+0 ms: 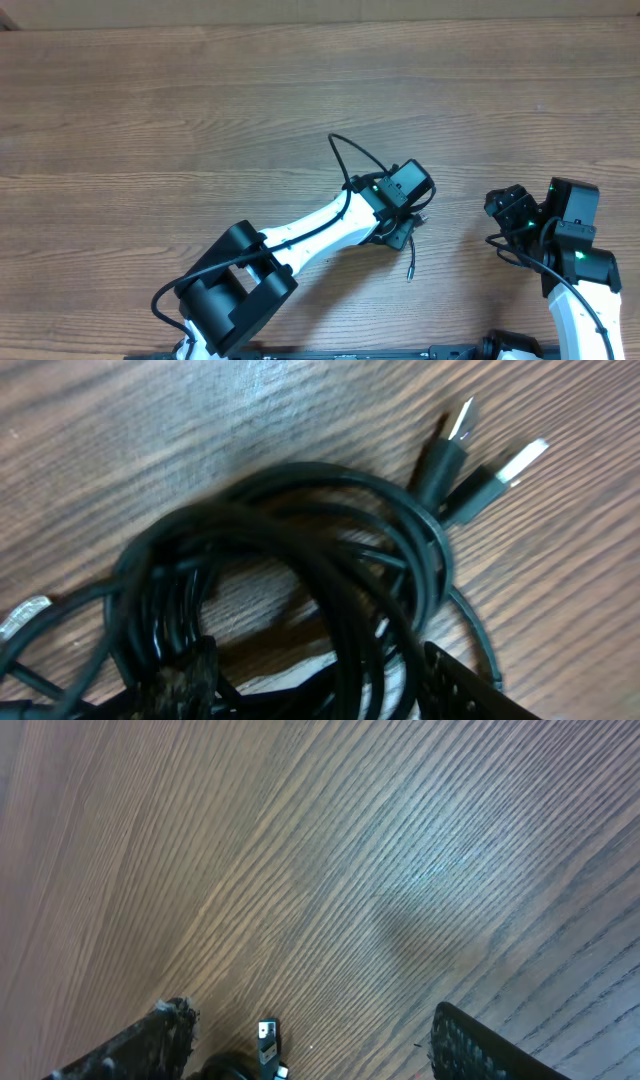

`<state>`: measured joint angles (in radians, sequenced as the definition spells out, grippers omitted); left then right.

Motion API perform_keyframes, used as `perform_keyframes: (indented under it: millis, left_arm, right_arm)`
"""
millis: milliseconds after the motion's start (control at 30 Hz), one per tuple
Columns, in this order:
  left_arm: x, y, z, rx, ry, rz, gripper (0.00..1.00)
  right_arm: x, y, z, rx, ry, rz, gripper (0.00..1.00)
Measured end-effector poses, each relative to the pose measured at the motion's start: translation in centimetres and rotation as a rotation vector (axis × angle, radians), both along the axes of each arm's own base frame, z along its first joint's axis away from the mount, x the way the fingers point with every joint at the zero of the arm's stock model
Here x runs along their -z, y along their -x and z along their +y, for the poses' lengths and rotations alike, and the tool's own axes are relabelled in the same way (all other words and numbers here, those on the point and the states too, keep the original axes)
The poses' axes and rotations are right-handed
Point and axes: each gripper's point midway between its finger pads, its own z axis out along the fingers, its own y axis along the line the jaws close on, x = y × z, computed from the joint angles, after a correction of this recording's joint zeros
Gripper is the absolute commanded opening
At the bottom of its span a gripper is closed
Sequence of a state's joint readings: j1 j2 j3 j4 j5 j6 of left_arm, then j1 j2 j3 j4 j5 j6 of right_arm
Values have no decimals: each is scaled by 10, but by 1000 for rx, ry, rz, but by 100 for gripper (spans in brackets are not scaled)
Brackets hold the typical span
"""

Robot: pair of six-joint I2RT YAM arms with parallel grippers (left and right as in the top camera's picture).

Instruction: Untangle cables

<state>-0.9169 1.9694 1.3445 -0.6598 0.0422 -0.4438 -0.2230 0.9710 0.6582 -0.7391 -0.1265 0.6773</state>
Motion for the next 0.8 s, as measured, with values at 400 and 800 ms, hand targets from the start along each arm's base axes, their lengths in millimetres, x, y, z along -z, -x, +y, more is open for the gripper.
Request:
perform_keyframes:
  millis: [400,800]
  left_arm:
    - [4,1,-4,-20,22,2,23]
    - [1,1,2,-20,1,15,4]
  right_arm:
    - [0,0,0,0,0,-1,74]
    - [-1,-2,4,-27,-12,-10,77]
